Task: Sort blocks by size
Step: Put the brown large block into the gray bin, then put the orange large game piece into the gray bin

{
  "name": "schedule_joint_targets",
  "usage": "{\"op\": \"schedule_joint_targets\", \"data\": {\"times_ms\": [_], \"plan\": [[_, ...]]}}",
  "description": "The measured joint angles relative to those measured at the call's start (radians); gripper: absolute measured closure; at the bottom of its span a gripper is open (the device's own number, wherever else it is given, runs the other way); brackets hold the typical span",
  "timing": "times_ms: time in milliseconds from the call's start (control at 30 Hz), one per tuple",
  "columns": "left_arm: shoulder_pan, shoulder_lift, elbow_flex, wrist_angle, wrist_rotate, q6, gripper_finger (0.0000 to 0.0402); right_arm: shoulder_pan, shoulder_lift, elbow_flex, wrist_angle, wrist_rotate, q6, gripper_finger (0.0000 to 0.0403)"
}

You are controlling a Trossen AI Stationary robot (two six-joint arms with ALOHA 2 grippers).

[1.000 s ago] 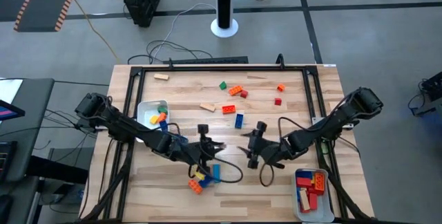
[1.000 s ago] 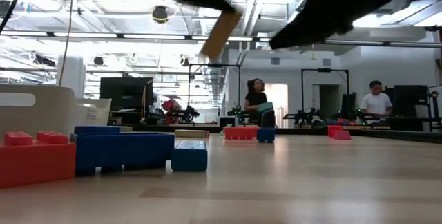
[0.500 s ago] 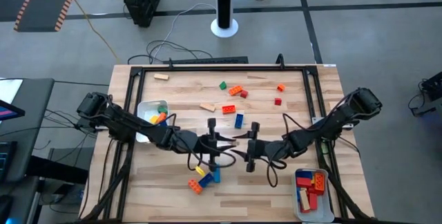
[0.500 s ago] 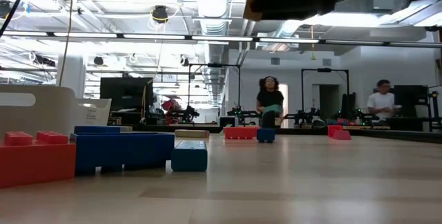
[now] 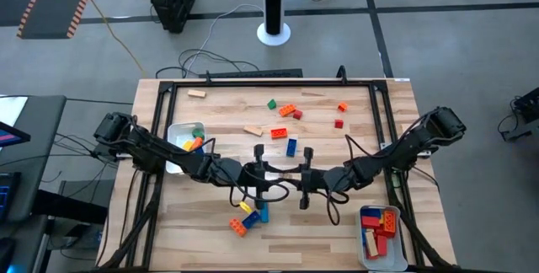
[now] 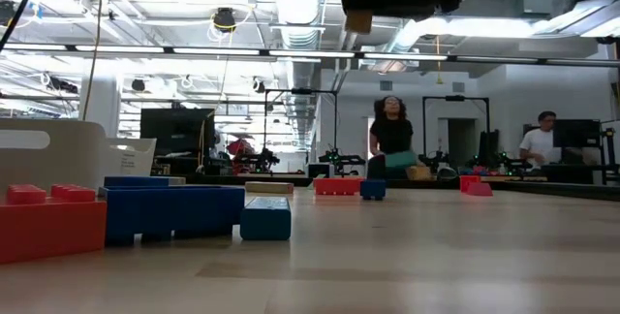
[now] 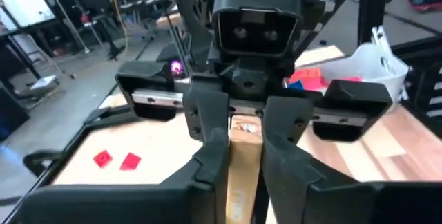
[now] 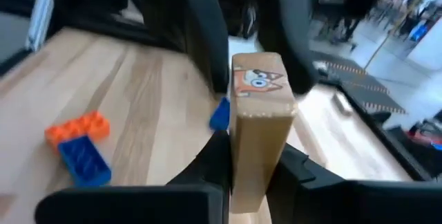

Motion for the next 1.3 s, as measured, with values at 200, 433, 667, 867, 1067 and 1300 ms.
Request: {"op": "schedule_joint_targets", "data": {"times_ms": [200,433,667,867,1067,1300], "plan": [[-0.008,-0.024,0.0,-0.091,-0.059,-0.011,0.0239,0.04,-0.046,0.048,-0.309,0.0,0.172,0.0325],[-0.026,-0.075,0.0,-0.422,-0.065,-0.134,0.0209,0.245,-0.129,0.22,-1.015,-0.076,0.589,0.0325],[-0.05,-0.069,-0.023,-0.592,-0.068,-0.222,0.0212,0.578,-0.202,0.3,-1.324,-0.271,1.358,0.0325],[-0.041,-0.068,-0.119,-0.496,-0.064,-0.202,0.0212,0.79,-0.152,0.294,-1.508,-0.26,1.927,0.0286],[-0.037,-0.068,-0.136,-0.501,-0.031,-0.209,0.0212,0.825,-0.121,0.295,-1.542,-0.297,2.098,0.0221],[-0.036,-0.071,-0.086,-0.629,0.064,-0.3,0.0212,0.739,-0.153,0.432,-1.724,-0.276,1.991,0.0201]]}}
